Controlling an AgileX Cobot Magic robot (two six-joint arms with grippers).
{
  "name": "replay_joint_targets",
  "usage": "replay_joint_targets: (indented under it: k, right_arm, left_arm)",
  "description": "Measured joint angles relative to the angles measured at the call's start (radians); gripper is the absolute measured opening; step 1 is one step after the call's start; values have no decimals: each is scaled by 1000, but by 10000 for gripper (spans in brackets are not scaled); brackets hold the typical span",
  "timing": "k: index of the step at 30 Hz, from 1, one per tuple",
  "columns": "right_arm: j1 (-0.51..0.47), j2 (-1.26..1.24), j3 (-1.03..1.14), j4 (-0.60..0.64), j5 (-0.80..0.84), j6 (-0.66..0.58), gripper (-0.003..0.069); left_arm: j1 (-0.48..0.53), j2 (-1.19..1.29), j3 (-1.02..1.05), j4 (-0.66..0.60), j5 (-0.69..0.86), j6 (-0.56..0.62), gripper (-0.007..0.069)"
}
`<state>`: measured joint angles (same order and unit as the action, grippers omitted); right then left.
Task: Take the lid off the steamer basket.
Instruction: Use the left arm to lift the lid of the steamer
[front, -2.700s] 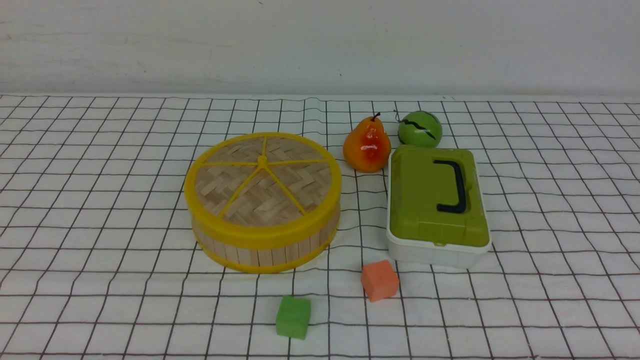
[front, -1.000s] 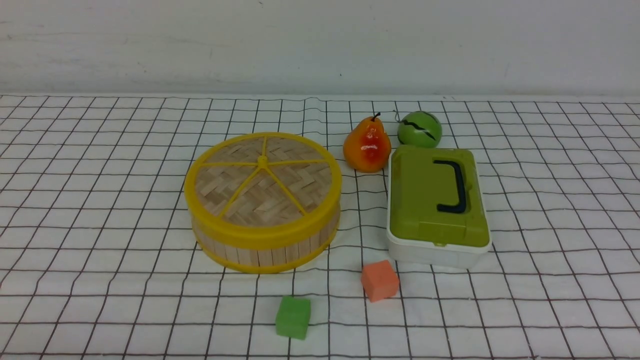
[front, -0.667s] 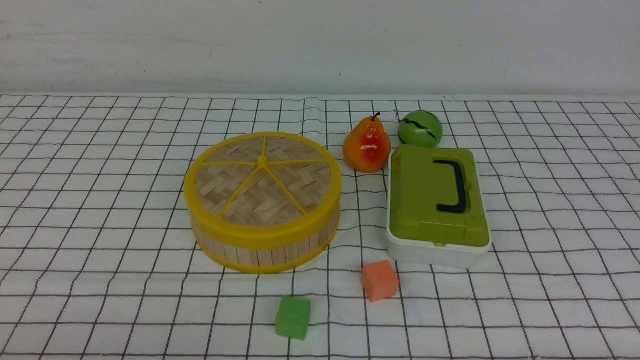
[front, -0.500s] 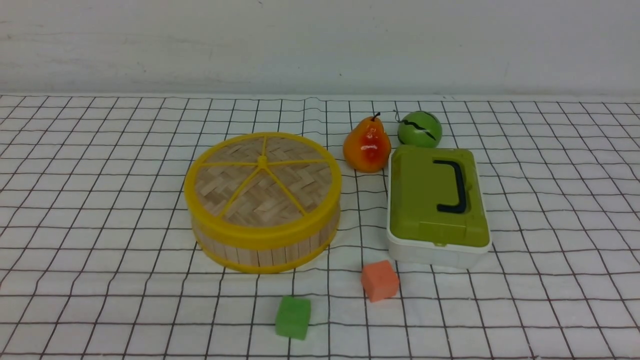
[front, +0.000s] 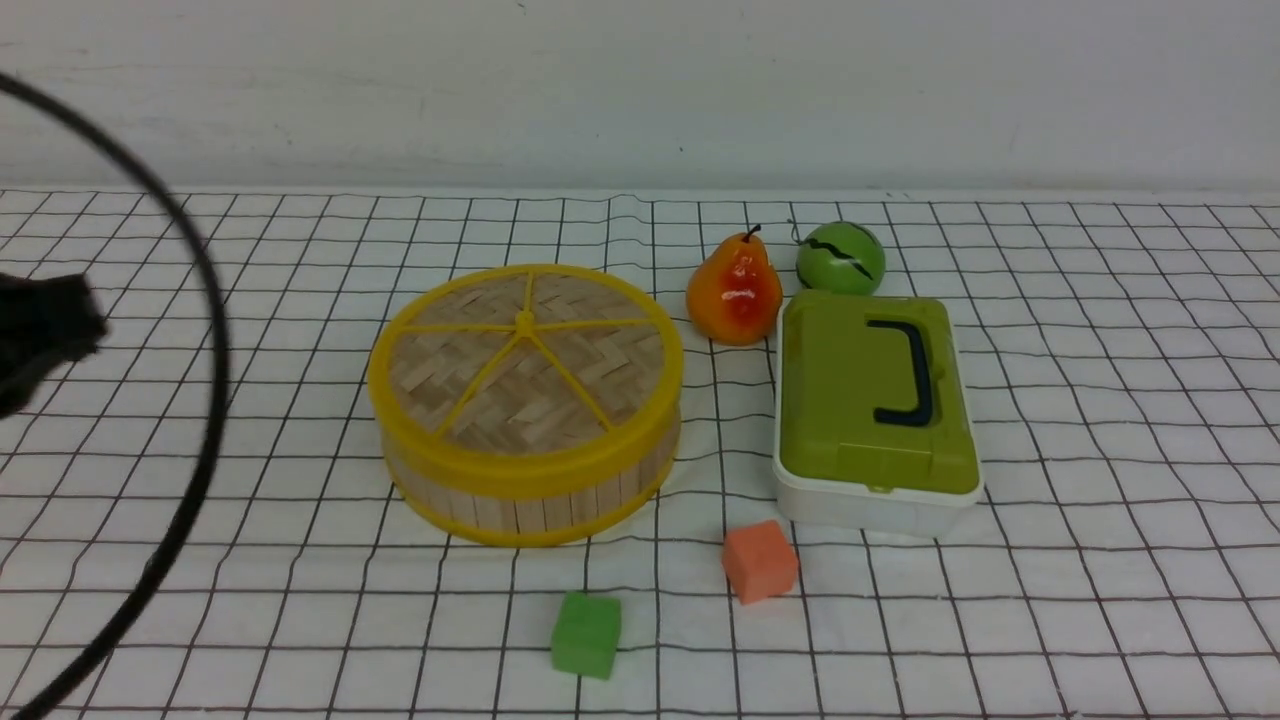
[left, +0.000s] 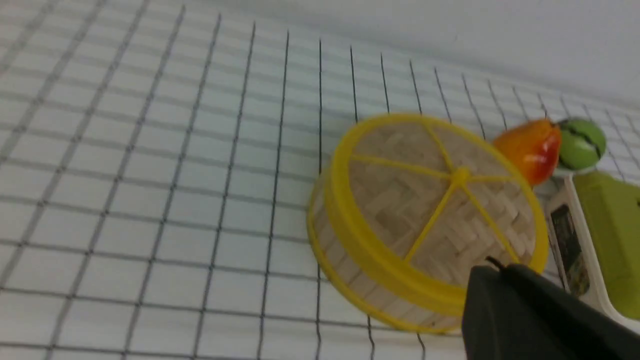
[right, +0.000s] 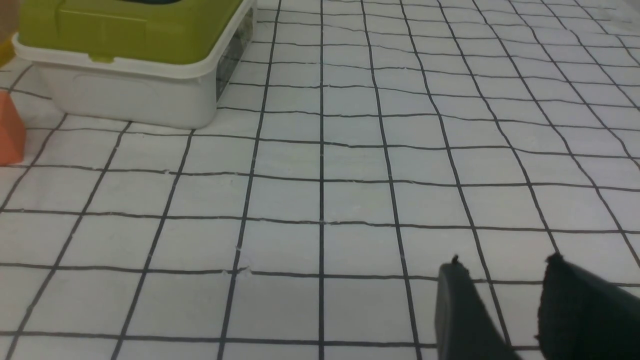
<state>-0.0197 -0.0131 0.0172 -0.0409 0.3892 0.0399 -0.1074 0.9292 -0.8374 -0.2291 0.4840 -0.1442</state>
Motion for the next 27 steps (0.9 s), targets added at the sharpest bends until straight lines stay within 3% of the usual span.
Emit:
replay_joint_targets:
  k: [3, 8, 11, 20, 22, 23, 24, 27]
  right_arm:
    - [0, 0, 0, 0, 0, 0, 239]
    - [0, 0, 0, 0, 0, 0, 239]
    - [0, 0, 0, 0, 0, 0, 239]
    - [0, 0, 0, 0, 0, 0, 239]
    - [0, 0, 0, 0, 0, 0, 239]
    - [0, 0, 0, 0, 0, 0, 239]
    - [0, 0, 0, 0, 0, 0, 239]
    - [0, 0, 0, 0, 0, 0, 239]
  left_arm:
    - [-46, 162, -101, -154, 64, 144, -13]
    - [-129, 368, -269, -242, 120, 252, -13]
    - [-156, 481, -371, -208, 155, 246, -13]
    - [-260, 790, -708, 169, 251, 102, 5]
    - [-275, 826, -745, 211, 254, 82, 30]
    - [-287, 876, -783, 245, 258, 52, 97]
    - [-288, 881, -787, 247, 258, 50, 97]
    - [-292, 952, -825, 269, 256, 15, 275]
